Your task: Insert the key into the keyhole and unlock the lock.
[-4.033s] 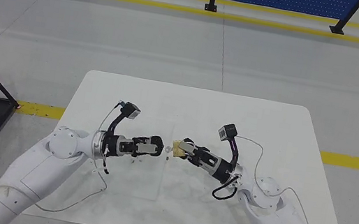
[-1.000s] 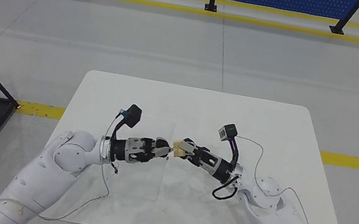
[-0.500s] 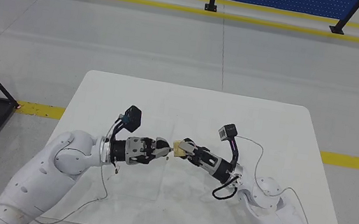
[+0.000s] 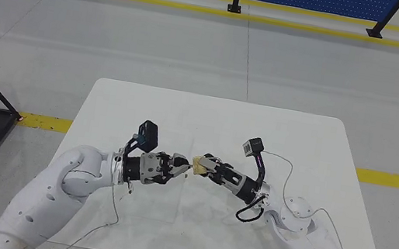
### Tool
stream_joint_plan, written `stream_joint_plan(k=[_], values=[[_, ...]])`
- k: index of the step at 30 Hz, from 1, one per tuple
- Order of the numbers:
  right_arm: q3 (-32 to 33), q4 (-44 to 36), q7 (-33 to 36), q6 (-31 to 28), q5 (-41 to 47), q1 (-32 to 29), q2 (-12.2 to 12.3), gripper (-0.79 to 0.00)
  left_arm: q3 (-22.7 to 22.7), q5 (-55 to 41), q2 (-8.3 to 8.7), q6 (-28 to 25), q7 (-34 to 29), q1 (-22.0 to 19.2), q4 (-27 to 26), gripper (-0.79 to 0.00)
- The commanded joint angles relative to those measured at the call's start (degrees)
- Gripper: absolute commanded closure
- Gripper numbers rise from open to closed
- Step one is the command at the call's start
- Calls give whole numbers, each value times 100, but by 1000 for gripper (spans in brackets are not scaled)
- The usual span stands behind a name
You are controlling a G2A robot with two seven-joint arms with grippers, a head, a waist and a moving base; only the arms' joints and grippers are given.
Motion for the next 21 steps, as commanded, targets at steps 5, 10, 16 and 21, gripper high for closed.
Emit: stream_joint_plan(k=[5,10,16,21], values=[[0,0,0,0,0,0,0,0,-72,590,-12,-38,393,52,-82,0],[0,0,0,0,0,0,0,0,-70,999,-22,-108,618,100,-123,0],[0,0,0,0,0,0,0,0,-61,1450,-38,-102,874,98,-167,0],[0,0,0,0,0,0,0,0,-100,1919,-49,-25,1249,170,-268,0]])
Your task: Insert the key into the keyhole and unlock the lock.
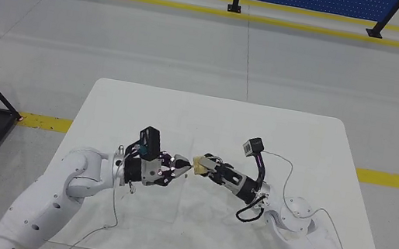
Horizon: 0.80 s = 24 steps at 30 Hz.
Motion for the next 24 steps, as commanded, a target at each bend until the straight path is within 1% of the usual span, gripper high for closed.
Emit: stream_joint_plan(k=[1,8,11,24], values=[[0,0,0,0,0,0,0,0,-22,168,-2,11,162,37,-25,0],[0,0,0,0,0,0,0,0,-41,498,-12,33,485,91,-14,0],[0,0,0,0,0,0,0,0,-27,584,-20,83,529,85,-5,0],[0,0,0,0,0,0,0,0,28,753,-34,-61,616,23,64,0]])
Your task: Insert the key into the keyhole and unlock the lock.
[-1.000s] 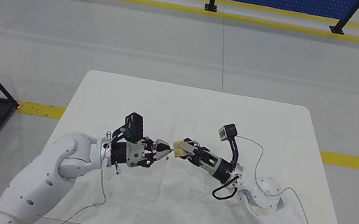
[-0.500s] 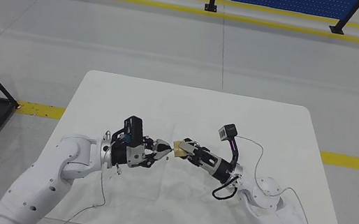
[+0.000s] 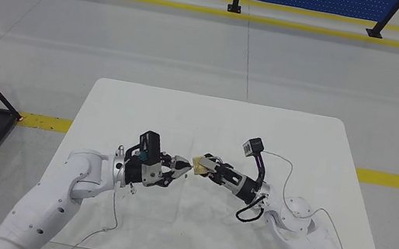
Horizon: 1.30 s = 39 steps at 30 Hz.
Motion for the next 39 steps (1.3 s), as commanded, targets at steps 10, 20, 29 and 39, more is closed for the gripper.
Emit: stream_joint_plan(k=[10,20,29,39], values=[[0,0,0,0,0,0,0,0,-63,-36,22,-374,-26,-53,30,-785],[0,0,0,0,0,0,0,0,-1097,-337,246,-706,39,474,-49,-785],[0,0,0,0,0,0,0,0,-1621,-776,368,-706,-52,994,-266,-785],[0,0,0,0,0,0,0,0,-1630,-828,370,-696,-68,1000,-256,-785]])
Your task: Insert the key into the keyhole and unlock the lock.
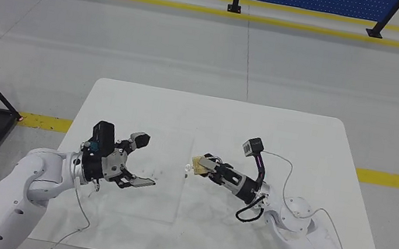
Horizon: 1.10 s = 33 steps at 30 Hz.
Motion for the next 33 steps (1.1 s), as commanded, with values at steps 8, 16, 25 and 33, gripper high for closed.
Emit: stream_joint_plan(k=[8,16,25,33], values=[[62,-470,-820,1106,-1612,-186,51,0,0,-1,0,0,0,0,0,-785],[-301,-863,-1050,2753,-2903,-124,15,0,0,-1,0,0,0,0,0,-785],[-733,-699,-831,3632,-3415,219,-97,0,0,-1,0,0,0,0,0,-785],[-812,-607,-807,3999,-3500,317,-159,0,0,-1,0,0,0,0,0,-785]])
